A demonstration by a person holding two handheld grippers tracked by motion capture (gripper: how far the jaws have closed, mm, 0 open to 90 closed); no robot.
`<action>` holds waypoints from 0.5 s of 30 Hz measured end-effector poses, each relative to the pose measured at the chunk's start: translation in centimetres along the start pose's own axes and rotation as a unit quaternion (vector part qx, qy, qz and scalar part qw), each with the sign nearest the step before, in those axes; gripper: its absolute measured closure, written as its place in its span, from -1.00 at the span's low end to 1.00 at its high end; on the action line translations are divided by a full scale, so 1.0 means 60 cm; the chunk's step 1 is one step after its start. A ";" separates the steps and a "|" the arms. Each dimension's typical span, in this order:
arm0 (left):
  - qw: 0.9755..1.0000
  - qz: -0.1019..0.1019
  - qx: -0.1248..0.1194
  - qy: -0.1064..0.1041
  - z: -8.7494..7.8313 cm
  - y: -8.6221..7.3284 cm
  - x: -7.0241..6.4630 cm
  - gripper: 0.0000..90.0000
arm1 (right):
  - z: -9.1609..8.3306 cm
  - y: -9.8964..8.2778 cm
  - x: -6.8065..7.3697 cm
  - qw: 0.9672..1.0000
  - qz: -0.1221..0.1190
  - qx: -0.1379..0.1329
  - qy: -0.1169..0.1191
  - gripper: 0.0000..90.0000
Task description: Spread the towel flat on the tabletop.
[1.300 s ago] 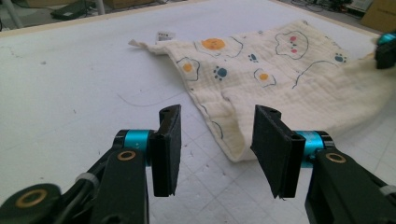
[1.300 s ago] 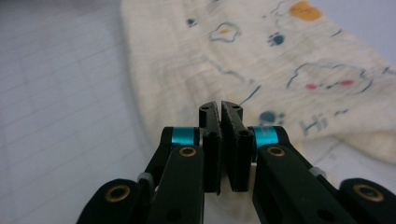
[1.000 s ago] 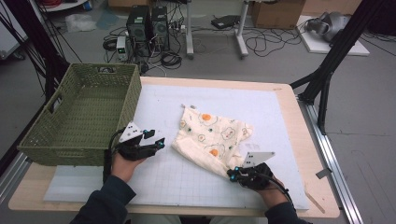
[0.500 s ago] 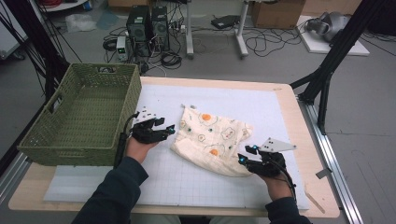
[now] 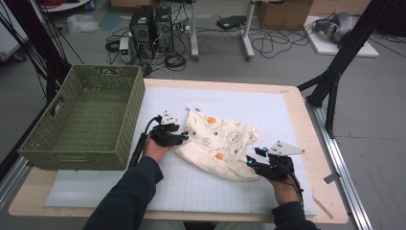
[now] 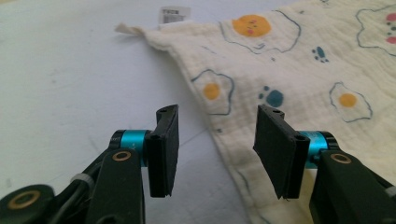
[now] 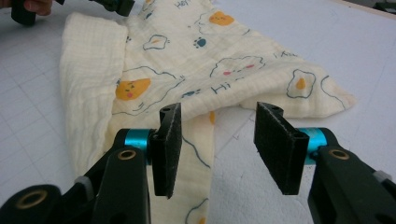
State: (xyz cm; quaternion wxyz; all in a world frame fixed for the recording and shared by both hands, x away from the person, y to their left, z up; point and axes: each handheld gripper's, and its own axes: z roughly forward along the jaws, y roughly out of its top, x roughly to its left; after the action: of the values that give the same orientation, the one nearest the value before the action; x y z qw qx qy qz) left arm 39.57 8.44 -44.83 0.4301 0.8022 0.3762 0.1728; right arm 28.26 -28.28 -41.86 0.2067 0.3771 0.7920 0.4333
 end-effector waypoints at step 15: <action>0.998 0.033 0.045 -0.008 -0.022 -0.009 -0.012 0.91 | -0.003 -0.006 -0.002 1.000 0.001 0.004 -0.010 0.08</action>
State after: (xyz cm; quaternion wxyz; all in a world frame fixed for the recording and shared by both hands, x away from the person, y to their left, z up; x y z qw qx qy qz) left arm 38.03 8.82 -44.46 0.3906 0.8341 0.3534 0.1636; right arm 28.07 -28.61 -42.02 0.2129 0.3830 0.7913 0.4265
